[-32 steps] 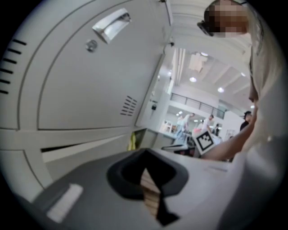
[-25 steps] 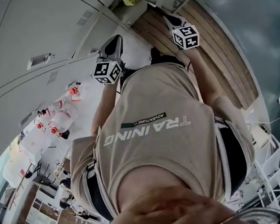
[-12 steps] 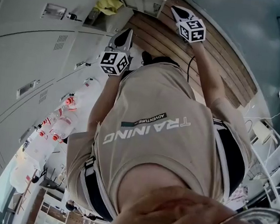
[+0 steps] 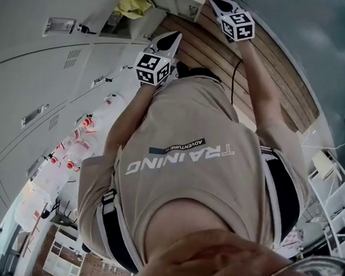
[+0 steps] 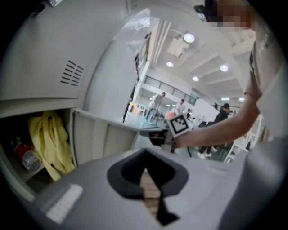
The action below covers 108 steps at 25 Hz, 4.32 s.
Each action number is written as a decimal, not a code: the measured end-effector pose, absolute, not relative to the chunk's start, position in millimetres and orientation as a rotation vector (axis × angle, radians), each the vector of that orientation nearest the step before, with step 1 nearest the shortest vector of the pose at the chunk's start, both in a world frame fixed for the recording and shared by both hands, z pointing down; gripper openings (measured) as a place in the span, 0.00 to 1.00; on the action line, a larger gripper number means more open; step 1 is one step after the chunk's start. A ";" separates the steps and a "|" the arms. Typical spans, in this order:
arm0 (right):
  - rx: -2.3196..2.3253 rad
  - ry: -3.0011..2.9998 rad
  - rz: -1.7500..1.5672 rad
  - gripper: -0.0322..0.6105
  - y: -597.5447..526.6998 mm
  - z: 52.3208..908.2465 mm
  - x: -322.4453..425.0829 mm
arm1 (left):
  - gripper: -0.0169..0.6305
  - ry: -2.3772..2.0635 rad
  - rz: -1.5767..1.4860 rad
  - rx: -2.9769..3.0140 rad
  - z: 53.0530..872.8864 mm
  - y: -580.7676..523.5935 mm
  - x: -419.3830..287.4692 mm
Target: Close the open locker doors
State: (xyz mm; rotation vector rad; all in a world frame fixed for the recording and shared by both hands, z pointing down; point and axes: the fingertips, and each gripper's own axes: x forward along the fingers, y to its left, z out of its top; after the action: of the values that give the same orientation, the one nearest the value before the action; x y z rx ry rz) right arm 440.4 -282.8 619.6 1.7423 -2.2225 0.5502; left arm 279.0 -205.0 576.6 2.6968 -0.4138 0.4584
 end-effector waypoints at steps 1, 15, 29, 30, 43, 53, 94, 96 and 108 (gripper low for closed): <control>1.729 -2.233 0.552 0.07 -285.4 621.2 439.1 | 0.03 -0.399 0.471 2.700 577.9 -205.0 280.8; 1.591 -2.334 0.609 0.07 -286.7 632.8 399.3 | 0.03 -0.483 0.485 2.656 587.3 -228.5 245.4; 1.382 -2.455 0.652 0.07 -286.9 637.0 282.3 | 0.03 -0.764 0.421 2.562 589.3 -258.2 138.6; 1.370 -2.461 0.655 0.07 -288.3 637.5 274.5 | 0.03 -0.777 0.417 2.555 589.4 -258.8 131.0; 1.277 -2.500 0.648 0.07 -306.4 629.5 197.0 | 0.03 -0.882 0.383 2.523 572.5 -264.6 58.5; 1.244 -2.527 0.621 0.07 -336.3 624.4 138.6 | 0.03 -0.907 0.374 2.513 572.5 -265.9 10.2; 1.469 -2.397 0.624 0.07 -359.1 612.8 65.4 | 0.03 -1.115 0.295 2.373 588.9 -218.2 -150.4; 1.469 -2.395 0.612 0.07 -346.3 610.3 59.8 | 0.03 -1.125 0.302 2.363 592.9 -221.3 -157.5; 1.480 -2.336 0.553 0.07 -266.4 589.0 40.1 | 0.03 -1.115 0.287 2.327 610.6 -248.6 -185.4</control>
State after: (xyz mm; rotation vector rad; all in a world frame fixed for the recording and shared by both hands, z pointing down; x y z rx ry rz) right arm 40.1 -266.4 589.0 1.4804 -2.3362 0.5527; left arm -185.4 -248.6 610.6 2.3274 -1.1150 0.2869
